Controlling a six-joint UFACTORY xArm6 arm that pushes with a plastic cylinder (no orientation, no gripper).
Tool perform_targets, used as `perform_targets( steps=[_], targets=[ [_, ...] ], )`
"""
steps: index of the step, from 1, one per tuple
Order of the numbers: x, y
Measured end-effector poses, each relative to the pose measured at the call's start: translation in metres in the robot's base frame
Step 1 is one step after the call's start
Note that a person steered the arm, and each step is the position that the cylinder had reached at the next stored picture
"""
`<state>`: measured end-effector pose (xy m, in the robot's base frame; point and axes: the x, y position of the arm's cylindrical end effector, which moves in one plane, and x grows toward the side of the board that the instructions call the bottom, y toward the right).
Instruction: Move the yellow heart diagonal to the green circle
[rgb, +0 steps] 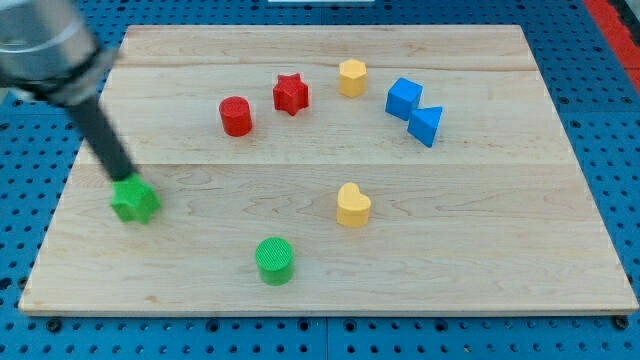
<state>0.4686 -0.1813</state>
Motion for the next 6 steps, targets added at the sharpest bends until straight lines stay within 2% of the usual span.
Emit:
perform_targets(
  steps=[1, 2, 3, 5, 6],
  targets=[
    [0.019, 0.008],
    [0.019, 0.114],
    [0.015, 0.189],
    [0.058, 0.208],
    [0.067, 0.256]
  ],
)
